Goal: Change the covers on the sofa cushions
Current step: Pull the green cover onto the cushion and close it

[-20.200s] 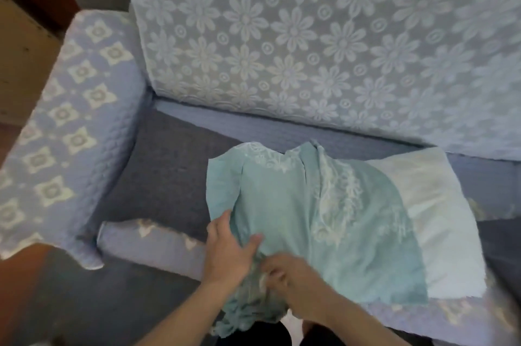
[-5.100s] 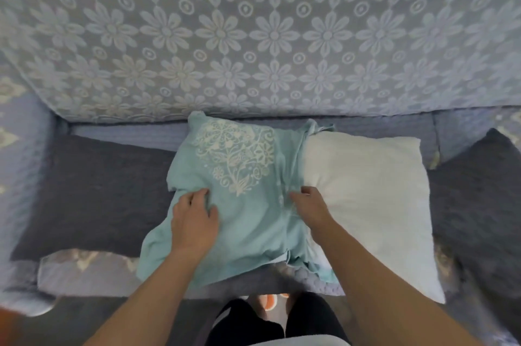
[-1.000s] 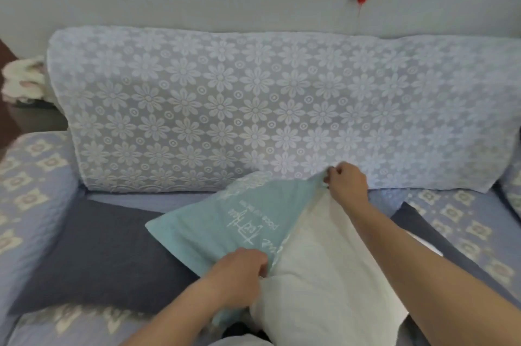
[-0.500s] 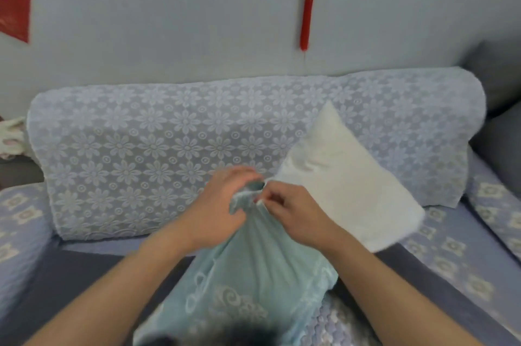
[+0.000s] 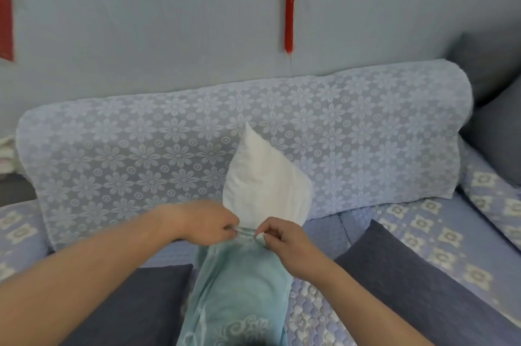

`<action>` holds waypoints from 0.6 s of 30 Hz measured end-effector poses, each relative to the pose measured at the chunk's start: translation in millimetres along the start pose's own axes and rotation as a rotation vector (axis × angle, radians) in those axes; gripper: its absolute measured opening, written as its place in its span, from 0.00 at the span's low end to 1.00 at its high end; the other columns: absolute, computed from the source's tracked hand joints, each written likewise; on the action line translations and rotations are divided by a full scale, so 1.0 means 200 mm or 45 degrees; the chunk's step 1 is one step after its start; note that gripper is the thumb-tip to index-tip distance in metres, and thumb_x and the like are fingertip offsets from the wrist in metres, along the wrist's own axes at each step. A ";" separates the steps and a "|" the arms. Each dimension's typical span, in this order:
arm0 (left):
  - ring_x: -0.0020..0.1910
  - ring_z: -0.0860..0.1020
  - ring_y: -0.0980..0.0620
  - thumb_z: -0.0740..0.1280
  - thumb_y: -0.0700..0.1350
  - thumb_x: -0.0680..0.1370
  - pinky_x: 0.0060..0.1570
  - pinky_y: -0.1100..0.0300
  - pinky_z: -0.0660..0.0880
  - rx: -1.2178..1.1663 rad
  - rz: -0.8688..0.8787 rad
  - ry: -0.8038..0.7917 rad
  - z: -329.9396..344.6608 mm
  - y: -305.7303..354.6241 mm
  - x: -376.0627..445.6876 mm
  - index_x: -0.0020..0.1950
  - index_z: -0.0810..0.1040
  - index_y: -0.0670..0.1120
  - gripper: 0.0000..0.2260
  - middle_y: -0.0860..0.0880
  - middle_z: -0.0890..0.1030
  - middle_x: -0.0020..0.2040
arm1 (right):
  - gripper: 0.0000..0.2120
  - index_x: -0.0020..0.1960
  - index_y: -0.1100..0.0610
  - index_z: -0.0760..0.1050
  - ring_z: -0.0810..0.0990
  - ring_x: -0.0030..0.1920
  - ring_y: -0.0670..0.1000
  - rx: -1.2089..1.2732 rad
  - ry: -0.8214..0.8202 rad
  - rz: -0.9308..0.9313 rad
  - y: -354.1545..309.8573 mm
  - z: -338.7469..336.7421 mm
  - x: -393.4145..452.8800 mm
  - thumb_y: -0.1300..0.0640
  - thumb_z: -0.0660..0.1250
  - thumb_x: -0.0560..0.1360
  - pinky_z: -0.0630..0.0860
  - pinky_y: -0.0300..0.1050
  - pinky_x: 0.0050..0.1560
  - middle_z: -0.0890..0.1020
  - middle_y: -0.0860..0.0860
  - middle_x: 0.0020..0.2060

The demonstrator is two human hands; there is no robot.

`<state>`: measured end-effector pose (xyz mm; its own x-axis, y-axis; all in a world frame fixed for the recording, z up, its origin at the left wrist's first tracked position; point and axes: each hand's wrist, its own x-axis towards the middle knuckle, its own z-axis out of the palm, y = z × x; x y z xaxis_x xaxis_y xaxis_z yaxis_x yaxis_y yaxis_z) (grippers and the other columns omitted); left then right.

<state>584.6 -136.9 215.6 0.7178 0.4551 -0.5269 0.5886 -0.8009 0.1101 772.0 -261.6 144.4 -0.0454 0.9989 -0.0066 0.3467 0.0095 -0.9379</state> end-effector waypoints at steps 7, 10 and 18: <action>0.30 0.67 0.57 0.57 0.57 0.84 0.37 0.55 0.63 0.118 0.134 0.122 0.01 -0.06 -0.24 0.38 0.67 0.50 0.18 0.53 0.70 0.31 | 0.15 0.62 0.35 0.67 0.78 0.51 0.44 -0.525 -0.224 0.298 0.39 -0.10 -0.07 0.40 0.58 0.76 0.72 0.46 0.59 0.80 0.39 0.50; 0.31 0.68 0.56 0.60 0.56 0.83 0.38 0.54 0.67 -0.028 0.036 0.137 0.01 -0.20 -0.35 0.37 0.68 0.48 0.18 0.50 0.72 0.32 | 0.19 0.58 0.36 0.67 0.74 0.59 0.42 -0.843 -0.374 0.309 0.48 -0.20 -0.09 0.48 0.59 0.68 0.61 0.46 0.67 0.78 0.36 0.56; 0.36 0.72 0.53 0.57 0.60 0.80 0.42 0.48 0.72 0.013 -0.134 0.160 0.21 -0.27 -0.54 0.36 0.65 0.52 0.17 0.50 0.75 0.35 | 0.15 0.47 0.54 0.68 0.73 0.41 0.52 -0.039 -0.405 0.704 0.58 0.17 -0.02 0.57 0.70 0.64 0.69 0.48 0.43 0.77 0.53 0.42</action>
<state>458.4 -158.8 231.3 0.6934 0.5813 -0.4257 0.6599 -0.7496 0.0511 779.6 -265.5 24.0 -0.1264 0.7947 -0.5938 0.4246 -0.4976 -0.7564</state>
